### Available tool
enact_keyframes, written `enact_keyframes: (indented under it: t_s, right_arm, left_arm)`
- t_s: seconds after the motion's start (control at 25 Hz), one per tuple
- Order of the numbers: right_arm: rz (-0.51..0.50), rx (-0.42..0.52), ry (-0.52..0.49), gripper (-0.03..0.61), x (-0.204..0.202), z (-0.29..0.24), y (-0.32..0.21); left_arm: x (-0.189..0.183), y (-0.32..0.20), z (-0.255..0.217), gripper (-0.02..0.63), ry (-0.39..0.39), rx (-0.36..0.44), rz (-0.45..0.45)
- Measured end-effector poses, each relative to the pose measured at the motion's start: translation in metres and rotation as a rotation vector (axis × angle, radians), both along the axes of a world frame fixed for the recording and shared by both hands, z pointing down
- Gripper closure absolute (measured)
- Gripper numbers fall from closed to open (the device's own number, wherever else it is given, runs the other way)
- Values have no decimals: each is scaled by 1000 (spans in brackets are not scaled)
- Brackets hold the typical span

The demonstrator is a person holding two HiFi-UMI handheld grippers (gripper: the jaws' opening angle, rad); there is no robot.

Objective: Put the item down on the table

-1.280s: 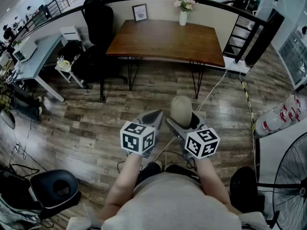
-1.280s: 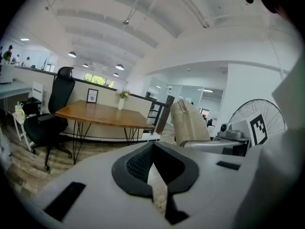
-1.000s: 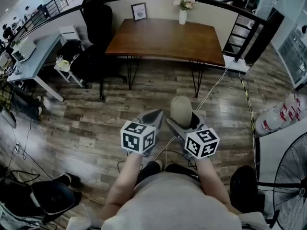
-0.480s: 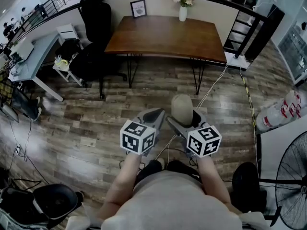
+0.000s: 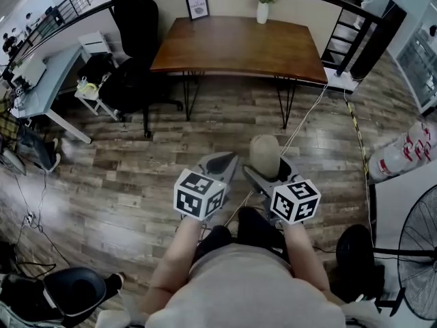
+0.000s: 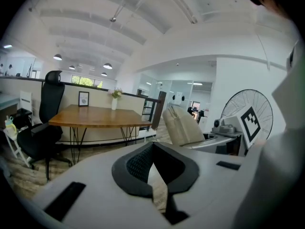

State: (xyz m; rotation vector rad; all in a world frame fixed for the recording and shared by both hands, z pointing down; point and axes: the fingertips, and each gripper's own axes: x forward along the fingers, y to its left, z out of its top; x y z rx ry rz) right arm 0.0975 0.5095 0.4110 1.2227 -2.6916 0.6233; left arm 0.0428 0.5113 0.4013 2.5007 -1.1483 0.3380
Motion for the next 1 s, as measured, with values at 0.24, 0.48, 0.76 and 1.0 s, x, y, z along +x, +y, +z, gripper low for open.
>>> enact_keyframes:
  t_s: [0.24,0.48,0.76,1.0]
  right_arm:
    - [0,-3,7,155,-5,6,-16]
    - [-12,1,-4,155,-14,8,-57]
    - [-44,27,-19,155,-26,9,-141]
    - [-60,37,-31,155,-30,1,-226]
  left_arm:
    - [-10,-13,11,600,-13,-23,-27]
    - [-24,-52,17,601,3,-32,-65]
    - [-37,-131,20,601,26,-18,-86]
    - [-41,-216,8,601,13,-8,-97]
